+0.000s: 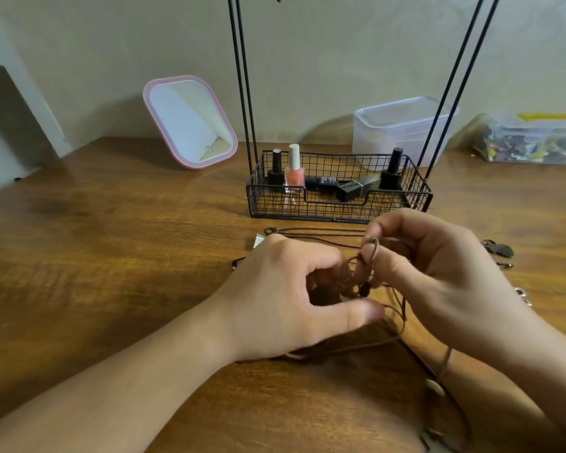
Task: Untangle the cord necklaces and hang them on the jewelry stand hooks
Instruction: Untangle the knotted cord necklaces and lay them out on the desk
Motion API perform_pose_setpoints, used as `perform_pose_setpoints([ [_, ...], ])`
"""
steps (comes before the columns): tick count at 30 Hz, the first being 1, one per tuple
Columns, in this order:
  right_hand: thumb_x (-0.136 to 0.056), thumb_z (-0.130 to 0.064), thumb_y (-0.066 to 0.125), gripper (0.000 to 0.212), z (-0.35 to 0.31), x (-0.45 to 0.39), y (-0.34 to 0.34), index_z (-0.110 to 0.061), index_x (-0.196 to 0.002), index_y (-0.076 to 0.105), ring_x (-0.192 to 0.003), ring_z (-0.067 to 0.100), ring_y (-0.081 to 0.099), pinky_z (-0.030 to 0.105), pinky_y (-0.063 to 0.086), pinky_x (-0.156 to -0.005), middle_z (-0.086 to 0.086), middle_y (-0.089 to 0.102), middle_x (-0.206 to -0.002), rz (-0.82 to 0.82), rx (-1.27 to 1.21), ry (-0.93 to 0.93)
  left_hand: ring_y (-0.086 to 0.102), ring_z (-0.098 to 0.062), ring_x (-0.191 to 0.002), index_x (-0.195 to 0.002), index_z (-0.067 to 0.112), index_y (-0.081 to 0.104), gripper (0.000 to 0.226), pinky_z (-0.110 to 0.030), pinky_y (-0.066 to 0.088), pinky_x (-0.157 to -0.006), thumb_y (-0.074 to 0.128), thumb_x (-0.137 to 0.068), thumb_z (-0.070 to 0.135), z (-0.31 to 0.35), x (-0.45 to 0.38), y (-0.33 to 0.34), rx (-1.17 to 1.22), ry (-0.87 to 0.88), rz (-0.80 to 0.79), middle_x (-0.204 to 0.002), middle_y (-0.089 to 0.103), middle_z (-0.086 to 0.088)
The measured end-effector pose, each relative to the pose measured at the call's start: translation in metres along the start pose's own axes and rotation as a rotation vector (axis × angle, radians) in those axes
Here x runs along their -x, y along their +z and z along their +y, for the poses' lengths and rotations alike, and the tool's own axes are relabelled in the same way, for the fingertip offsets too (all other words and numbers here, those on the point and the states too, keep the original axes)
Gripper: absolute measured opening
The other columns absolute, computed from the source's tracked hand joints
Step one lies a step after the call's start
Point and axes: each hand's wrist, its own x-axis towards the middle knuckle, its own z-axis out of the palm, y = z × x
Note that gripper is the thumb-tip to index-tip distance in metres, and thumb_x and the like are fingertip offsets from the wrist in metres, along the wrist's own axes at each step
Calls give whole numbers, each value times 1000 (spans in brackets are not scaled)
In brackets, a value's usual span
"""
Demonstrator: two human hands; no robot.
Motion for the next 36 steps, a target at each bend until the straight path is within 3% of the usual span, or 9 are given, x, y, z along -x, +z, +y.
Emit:
perform_pose_setpoints([
  [5, -84, -31, 62, 21, 2, 0, -3, -33, -104, 67, -73, 16, 70, 34, 60, -71, 3, 72, -80, 4, -74, -20, 55, -17, -56, -65, 18, 62, 35, -31, 41, -51, 56, -99, 25, -9, -2, 0, 12, 39, 82, -57, 55, 5],
  [11, -93, -34, 60, 43, 8, 0, -9, -29, -135, 53, -83, 24, 68, 28, 56, -76, 7, 64, -84, -118, -218, -149, 62, -18, -74, -72, 9, 63, 39, -29, 52, -69, 44, -102, 25, -15, -7, -13, 449, -206, 110, -73, 66, -5],
  [15, -94, -23, 59, 37, 6, -1, -14, -17, -130, 52, -81, 25, 65, 33, 54, -76, 7, 61, -83, -44, -361, -252, 52, -20, -59, -61, 17, 51, 38, -28, 49, -61, 46, -97, 29, -15, -7, -22, 855, -335, 72, -56, 49, -2],
  [18, -94, -18, 54, 31, 6, -3, -15, -16, -125, 53, -75, 30, 60, 34, 54, -70, 13, 54, -80, -51, -434, -227, 35, -14, -47, -58, 20, 47, 38, -28, 33, -54, 47, -93, 33, -18, -8, -25, 938, -332, 104, -52, 32, 6],
  [23, -97, -28, 56, 20, 7, -4, -12, -19, -115, 56, -65, 28, 61, 28, 53, -62, 6, 54, -77, -78, -415, -151, 36, -12, -52, -73, 14, 55, 23, -23, 30, -49, 58, -87, 33, -17, -6, -23, 658, -177, 216, -61, 41, 7],
  [27, -94, -25, 58, 11, 3, -3, -10, -18, -101, 55, -61, 25, 61, 25, 51, -58, 4, 57, -76, -102, -439, -139, 58, -18, -90, -123, 21, 56, 44, -33, 50, -77, 73, -83, 28, -9, -4, -7, 118, 89, 309, -112, 53, 2],
  [30, -91, -25, 59, 9, -2, -2, -9, -16, -93, 60, -59, 21, 63, 24, 52, -56, 2, 60, -71, -123, -400, -120, 56, -17, -108, -111, 13, 67, 30, -28, 45, -94, 71, -86, 29, 0, -4, 2, -3, 224, 305, -115, 54, -1],
  [33, -88, -18, 58, 8, -6, -2, -9, -14, -87, 64, -55, 21, 61, 23, 51, -53, 6, 60, -68, -107, -399, -58, 53, -20, -112, -100, 17, 71, 24, -39, 45, -98, 69, -86, 37, -1, -4, 6, -41, 200, 338, -112, 53, 3],
  [36, -89, -38, 62, 20, -5, -1, -11, -19, -88, 68, -55, 17, 58, 21, 48, -53, -2, 62, -69, -172, -377, -49, 48, -16, -111, -92, 23, 69, 23, -38, 41, -99, 61, -90, 45, -1, -5, 5, -91, 154, 295, -107, 52, 9],
])
